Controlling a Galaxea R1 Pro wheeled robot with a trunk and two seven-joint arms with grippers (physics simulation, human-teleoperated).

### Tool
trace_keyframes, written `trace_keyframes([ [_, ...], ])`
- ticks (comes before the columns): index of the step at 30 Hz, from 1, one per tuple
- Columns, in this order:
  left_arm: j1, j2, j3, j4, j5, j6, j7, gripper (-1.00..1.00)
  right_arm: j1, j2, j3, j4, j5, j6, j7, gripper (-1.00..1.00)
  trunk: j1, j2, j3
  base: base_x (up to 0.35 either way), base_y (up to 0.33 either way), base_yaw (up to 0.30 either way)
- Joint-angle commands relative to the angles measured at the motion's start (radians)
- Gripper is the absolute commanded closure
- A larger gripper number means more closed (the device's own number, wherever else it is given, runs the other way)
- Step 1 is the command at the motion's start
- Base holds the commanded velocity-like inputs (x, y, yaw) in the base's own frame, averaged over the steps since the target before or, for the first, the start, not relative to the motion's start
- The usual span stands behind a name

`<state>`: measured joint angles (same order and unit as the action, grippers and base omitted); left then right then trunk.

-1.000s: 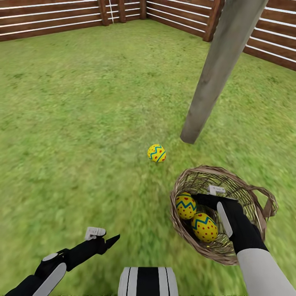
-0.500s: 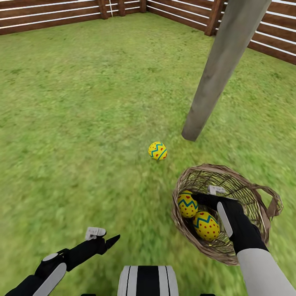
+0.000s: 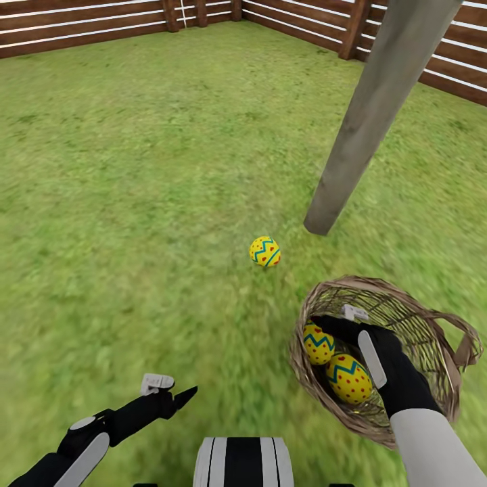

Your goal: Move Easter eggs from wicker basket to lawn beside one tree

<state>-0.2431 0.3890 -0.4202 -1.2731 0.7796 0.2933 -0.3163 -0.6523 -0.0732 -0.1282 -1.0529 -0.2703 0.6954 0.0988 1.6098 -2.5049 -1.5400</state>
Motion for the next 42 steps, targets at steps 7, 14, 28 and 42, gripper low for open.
trace_keyframes([
  [7,-0.001,0.001,0.001,0.000,0.010,0.006,0.000,-1.00,0.000,0.000,-0.005,0.022,0.004,0.007,-0.021,-1.00,0.000,0.000,-0.001,0.066,0.059,0.000],
  [14,-0.001,0.001,-0.005,0.000,0.010,0.006,0.002,-1.00,-0.001,0.000,-0.006,0.058,0.003,0.006,-0.060,-1.00,0.000,0.000,-0.001,0.001,-0.042,0.000],
  [28,-0.001,0.001,0.001,0.000,0.010,0.005,-0.003,-1.00,-0.001,0.000,-0.005,0.059,0.003,0.006,-0.060,-1.00,0.000,0.000,-0.002,0.000,-0.015,0.002],
  [42,-0.001,0.001,0.001,0.000,0.010,0.006,-0.004,-1.00,-0.001,0.000,-0.003,0.059,0.003,0.007,-0.056,-1.00,0.000,0.000,-0.011,0.000,0.000,0.048],
])
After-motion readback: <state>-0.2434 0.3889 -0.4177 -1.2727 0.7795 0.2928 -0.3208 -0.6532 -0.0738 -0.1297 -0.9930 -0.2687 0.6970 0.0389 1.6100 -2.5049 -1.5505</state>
